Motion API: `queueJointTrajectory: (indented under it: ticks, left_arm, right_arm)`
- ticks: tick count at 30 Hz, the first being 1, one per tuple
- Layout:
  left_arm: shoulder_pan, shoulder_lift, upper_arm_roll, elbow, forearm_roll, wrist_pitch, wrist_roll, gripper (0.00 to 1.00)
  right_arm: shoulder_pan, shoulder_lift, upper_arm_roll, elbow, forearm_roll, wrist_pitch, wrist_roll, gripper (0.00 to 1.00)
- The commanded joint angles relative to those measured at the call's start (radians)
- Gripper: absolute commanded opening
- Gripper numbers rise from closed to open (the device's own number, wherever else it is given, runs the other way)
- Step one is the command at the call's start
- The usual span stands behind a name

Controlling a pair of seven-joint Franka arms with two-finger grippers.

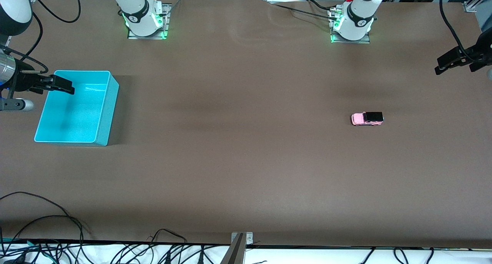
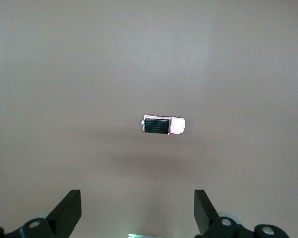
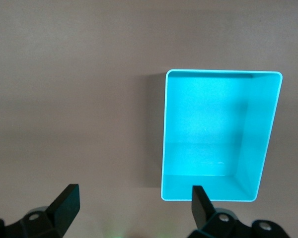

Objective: Wind and store pink jeep toy

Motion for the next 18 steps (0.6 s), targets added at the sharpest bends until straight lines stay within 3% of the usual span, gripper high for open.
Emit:
queueJointTrajectory:
  ticks: [1,18]
  left_arm:
    - [0.005,0.02,0.0,0.032,0.012,-0.022,0.009,1.0]
    - [0.006,0.066,0.002,0.04,0.015,-0.019,0.009,1.0]
  right_arm:
    - [-0.005,-0.011,0.002,-0.011,-0.012,0.01,0.01,1.0]
    - [-0.005,-0.011,0.002,-0.011,-0.013,0.01,0.01,1.0]
